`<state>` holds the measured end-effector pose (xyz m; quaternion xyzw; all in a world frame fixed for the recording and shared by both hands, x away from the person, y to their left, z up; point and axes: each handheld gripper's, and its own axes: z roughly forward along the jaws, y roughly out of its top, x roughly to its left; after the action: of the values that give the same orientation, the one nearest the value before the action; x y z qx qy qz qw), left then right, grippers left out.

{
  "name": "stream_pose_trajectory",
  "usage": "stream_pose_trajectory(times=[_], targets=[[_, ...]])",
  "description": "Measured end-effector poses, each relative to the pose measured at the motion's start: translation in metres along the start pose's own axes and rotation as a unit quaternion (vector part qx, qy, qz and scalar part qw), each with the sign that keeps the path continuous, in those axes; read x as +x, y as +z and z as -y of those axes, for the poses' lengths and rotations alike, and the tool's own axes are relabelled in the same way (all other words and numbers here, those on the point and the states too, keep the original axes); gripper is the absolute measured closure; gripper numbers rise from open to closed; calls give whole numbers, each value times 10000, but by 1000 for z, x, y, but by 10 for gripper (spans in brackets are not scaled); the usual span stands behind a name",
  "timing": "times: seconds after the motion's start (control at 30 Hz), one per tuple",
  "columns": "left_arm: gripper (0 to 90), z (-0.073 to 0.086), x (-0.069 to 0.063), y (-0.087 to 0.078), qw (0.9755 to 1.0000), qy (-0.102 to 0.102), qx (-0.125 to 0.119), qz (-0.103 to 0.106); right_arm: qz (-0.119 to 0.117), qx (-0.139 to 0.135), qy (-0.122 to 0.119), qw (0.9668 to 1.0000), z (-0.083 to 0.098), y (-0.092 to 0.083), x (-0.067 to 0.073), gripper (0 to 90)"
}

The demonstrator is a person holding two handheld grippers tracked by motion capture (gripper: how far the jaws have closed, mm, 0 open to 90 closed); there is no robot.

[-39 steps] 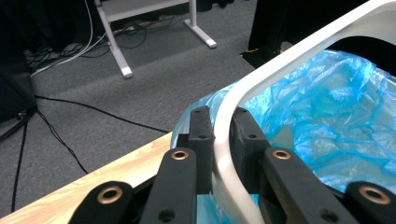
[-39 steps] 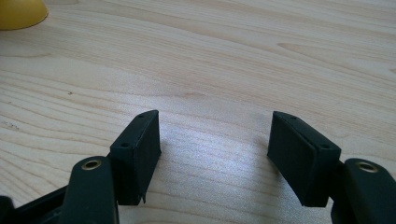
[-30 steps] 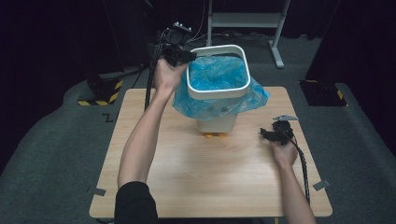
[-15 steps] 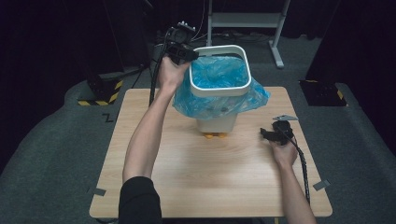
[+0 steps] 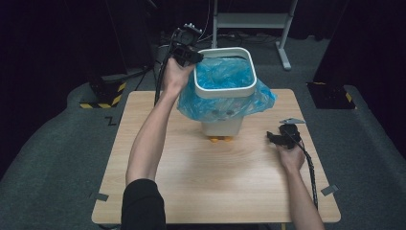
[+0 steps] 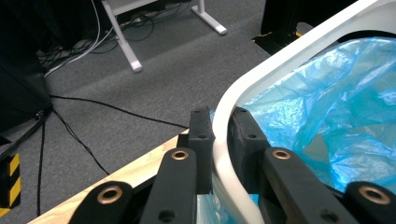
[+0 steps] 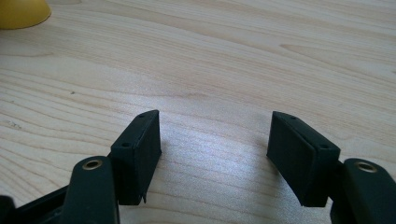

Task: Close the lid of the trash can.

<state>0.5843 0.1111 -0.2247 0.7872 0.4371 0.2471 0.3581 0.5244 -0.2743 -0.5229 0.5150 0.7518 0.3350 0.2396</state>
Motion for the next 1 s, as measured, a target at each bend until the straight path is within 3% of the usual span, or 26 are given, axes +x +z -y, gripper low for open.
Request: stream_pose_trajectory(times=[0.37,0.5,0.53,0.57,0.67,0.7,0.73,0.77,0.83,0.93,0.97,1.0], targets=[[796,4,2,5,10000,76,-39,45,-16,-9,23,10000,0,1,0,351],[792,5,1,5,9999,109,-88,24,-36,-18,-23,10000,0,0,1,402],[790,5,1,5,9999,109,-103,21,-46,-37,-29,10000,0,0,2,429],[785,5,1,6,9999,95,-130,30,-63,20,9,10000,0,-3,4,513],[765,5,1,6,9998,56,-154,59,-100,128,70,9998,-2,-7,4,521],[764,5,2,5,9998,27,-178,89,-252,68,252,9993,-4,-14,3,528],[762,5,2,5,9998,27,-178,89,-252,68,252,9993,-4,-14,3,528],[759,5,2,5,9998,19,-198,81,-424,-139,313,9985,-11,-27,2,527],[751,5,2,4,9997,14,-217,89,-477,-212,315,9981,-14,-32,1,525],[723,5,2,3,9995,-37,-288,134,-758,-592,333,9948,-31,-55,2,526],[708,5,3,2,9994,-62,-313,135,-937,-807,296,9919,-44,-69,4,533],[698,5,3,2,9994,-62,-313,135,-937,-807,296,9919,-44,-69,4,533]])
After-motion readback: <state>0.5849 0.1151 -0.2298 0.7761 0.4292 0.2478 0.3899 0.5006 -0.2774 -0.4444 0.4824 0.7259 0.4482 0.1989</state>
